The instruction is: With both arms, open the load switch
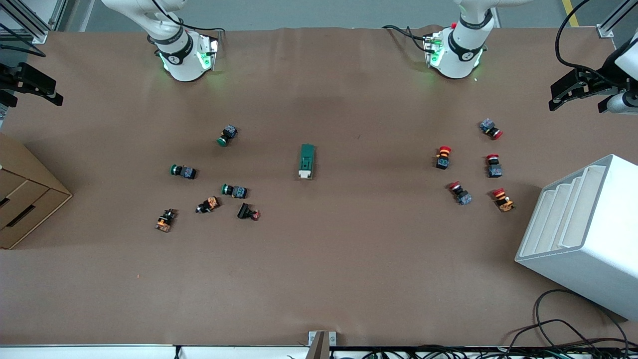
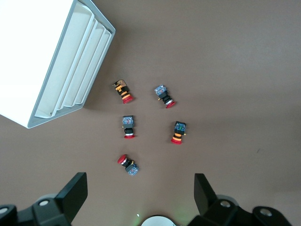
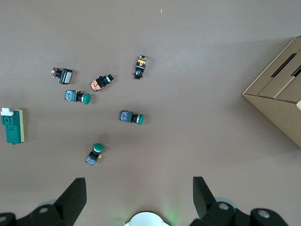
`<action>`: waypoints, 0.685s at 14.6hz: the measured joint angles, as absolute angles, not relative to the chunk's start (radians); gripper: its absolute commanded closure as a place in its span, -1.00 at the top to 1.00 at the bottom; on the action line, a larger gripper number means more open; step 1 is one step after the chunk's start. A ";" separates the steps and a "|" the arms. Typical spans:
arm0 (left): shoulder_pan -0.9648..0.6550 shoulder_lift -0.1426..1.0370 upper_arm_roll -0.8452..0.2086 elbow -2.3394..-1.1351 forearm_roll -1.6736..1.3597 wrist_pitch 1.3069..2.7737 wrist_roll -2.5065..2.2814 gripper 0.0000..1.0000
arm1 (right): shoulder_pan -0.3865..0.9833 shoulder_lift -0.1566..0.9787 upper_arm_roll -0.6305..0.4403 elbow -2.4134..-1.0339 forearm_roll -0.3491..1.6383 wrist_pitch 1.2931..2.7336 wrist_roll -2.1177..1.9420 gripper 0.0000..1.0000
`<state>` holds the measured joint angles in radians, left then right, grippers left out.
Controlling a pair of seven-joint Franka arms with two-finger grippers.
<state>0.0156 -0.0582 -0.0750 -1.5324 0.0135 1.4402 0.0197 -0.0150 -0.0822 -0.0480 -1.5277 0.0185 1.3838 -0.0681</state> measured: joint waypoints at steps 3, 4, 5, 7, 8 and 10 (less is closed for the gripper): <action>0.016 -0.058 -0.075 -1.532 0.014 1.440 0.020 1.00 | -0.015 -0.082 -0.048 -1.528 0.018 1.384 -0.068 1.00; 0.015 -0.058 -0.075 -1.530 0.014 1.440 0.020 1.00 | -0.015 -0.082 -0.048 -1.527 0.018 1.384 -0.068 1.00; 0.015 -0.058 -0.077 -1.525 0.014 1.440 0.020 1.00 | -0.015 -0.082 -0.048 -1.526 0.018 1.384 -0.068 1.00; 0.007 -0.055 -0.082 -1.513 0.013 1.440 0.020 1.00 | -0.015 -0.082 -0.048 -1.525 0.018 1.384 -0.068 1.00; -0.004 -0.049 -0.086 -1.509 0.010 1.441 0.020 1.00 | -0.015 -0.082 -0.048 -1.524 0.018 1.384 -0.068 1.00; -0.044 -0.022 -0.111 -1.507 0.003 1.460 -0.018 1.00 | -0.015 -0.082 -0.048 -1.524 0.018 1.384 -0.068 1.00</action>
<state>-0.0438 -0.0223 -0.1111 -1.5072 0.0034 1.4605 -0.0182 -0.0150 -0.0819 -0.0476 -1.5241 0.0179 1.3839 -0.0681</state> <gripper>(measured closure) 0.000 0.000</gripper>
